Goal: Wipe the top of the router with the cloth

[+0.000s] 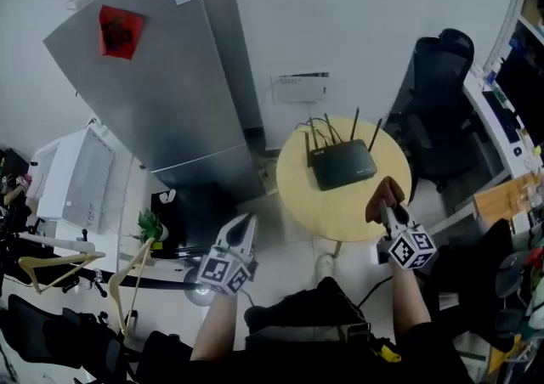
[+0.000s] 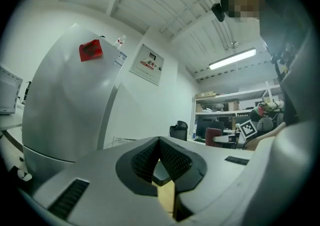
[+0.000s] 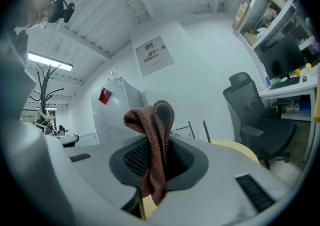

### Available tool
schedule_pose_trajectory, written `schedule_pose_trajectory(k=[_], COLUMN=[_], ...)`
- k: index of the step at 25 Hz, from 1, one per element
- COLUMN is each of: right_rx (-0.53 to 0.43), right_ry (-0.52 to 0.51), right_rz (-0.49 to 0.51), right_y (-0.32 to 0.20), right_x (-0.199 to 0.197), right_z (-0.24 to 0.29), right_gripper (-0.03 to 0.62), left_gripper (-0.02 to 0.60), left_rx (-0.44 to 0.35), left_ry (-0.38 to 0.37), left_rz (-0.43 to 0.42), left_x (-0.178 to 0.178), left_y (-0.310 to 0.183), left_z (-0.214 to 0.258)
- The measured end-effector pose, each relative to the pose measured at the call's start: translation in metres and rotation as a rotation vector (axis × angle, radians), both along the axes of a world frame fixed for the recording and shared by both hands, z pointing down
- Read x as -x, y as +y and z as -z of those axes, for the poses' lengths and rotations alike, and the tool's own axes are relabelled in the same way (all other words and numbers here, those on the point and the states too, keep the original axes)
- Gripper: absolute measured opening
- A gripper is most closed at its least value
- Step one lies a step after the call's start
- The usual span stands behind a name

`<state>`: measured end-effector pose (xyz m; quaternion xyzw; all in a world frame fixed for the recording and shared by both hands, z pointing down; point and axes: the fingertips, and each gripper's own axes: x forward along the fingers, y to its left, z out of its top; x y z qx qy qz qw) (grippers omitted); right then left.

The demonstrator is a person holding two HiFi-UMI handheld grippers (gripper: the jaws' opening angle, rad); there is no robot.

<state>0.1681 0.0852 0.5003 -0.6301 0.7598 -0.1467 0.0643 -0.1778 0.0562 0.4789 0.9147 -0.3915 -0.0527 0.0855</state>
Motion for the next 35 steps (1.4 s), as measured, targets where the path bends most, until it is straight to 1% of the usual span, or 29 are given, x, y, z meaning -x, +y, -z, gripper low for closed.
schedule_pose_trajectory(k=[4, 6, 8, 10, 13, 15, 19, 22, 25, 29, 35], right_rx=[-0.065, -0.093, -0.126, -0.158, -0.187, -0.189, -0.168, -0.156, -0.16, -0.182, -0.189], right_ry=[0.073, 0.105, 0.124, 0.124, 0.069, 0.048, 0.077, 0.093, 0.087, 0.048, 0.091], right_rz=[-0.016, -0.014, -0.008, 0.001, 0.011, 0.01, 0.029, 0.056, 0.051, 0.034, 0.031], right_y=[0.049, 0.068, 0.08, 0.085, 0.089, 0.092, 0.09, 0.094, 0.095, 0.097, 0.096], right_x=[0.027, 0.031, 0.026, 0.017, 0.004, -0.005, -0.021, -0.027, -0.035, -0.037, -0.029], right_z=[0.03, 0.041, 0.051, 0.057, 0.058, 0.056, 0.048, 0.043, 0.041, 0.045, 0.051], right_gripper=[0.063, 0.063, 0.063, 0.063, 0.063, 0.063, 0.061, 0.061, 0.06, 0.058, 0.056], left_gripper=[0.0, 0.0, 0.0, 0.0, 0.0, 0.0, 0.0, 0.0, 0.0, 0.0, 0.0], left_rx=[0.001, 0.006, -0.005, -0.023, -0.033, -0.026, -0.02, -0.004, -0.003, -0.014, -0.013], left_ry=[0.002, 0.009, 0.013, 0.013, 0.022, 0.026, 0.042, 0.062, 0.053, 0.042, 0.032], left_rz=[-0.047, -0.055, -0.055, -0.039, 0.008, 0.026, 0.053, 0.089, 0.106, 0.104, 0.083], left_x=[0.006, 0.005, 0.0, -0.004, -0.008, -0.015, -0.031, -0.03, -0.027, -0.022, -0.018], left_y=[0.022, 0.034, 0.046, 0.055, 0.066, 0.074, 0.08, 0.084, 0.085, 0.085, 0.081], left_z=[0.001, 0.003, 0.008, 0.014, 0.019, 0.018, 0.012, 0.007, 0.006, 0.009, 0.01])
